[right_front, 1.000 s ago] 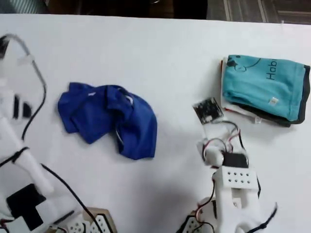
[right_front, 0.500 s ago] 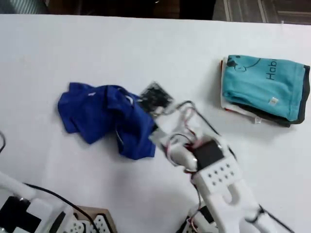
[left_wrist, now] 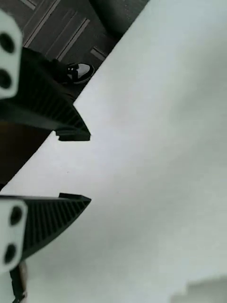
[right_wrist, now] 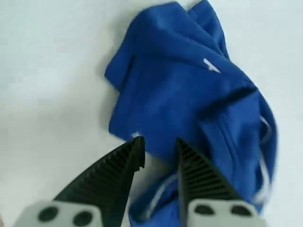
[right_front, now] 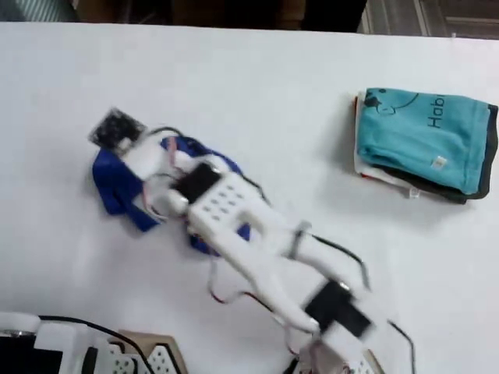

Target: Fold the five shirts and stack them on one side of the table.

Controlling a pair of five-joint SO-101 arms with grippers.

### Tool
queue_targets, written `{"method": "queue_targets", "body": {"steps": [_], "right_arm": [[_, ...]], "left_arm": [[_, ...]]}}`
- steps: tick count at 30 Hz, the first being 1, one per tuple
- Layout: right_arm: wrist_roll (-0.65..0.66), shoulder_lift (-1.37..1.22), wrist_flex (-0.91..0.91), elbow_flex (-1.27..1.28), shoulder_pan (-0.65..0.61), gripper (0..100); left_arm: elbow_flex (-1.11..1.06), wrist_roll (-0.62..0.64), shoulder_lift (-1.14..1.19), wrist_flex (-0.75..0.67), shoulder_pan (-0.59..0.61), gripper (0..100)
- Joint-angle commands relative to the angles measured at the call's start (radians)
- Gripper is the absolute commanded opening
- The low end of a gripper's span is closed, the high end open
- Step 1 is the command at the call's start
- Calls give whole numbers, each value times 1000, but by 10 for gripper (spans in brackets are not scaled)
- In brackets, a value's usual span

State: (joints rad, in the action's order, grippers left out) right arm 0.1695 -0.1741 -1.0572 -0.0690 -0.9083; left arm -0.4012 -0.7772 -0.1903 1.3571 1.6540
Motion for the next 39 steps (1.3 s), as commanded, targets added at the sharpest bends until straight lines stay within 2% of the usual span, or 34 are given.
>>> {"method": "queue_targets", "body": {"steps": [1, 6, 11, 18, 24, 30, 32, 34, 39], "right_arm": [[-129, -194, -7, -242, -36, 109], [-178, -426, -21, -485, -101, 109], [-178, -604, -94, -744, -139, 111], [-172, -839, -163, -1013, -104, 214], [-172, -963, -205, -1175, -36, 166], [-170, -1017, -234, -1215, 8, 155], [-170, -1018, -248, -1215, 10, 103], [-170, -1018, -254, -1215, 18, 7], [-170, -995, -326, -1264, 48, 22]], "left_arm": [[15, -43, -46, -12, 46, 203], [15, -83, -46, -18, 77, 203], [15, -83, -46, -97, 110, 203], [15, -147, -46, -132, 137, 203], [15, -146, -46, -130, 137, 203], [12, -144, -46, -126, 130, 203], [8, -144, -46, -126, 129, 203], [5, -144, -46, -126, 129, 203], [5, -144, -41, -126, 129, 203]]}}
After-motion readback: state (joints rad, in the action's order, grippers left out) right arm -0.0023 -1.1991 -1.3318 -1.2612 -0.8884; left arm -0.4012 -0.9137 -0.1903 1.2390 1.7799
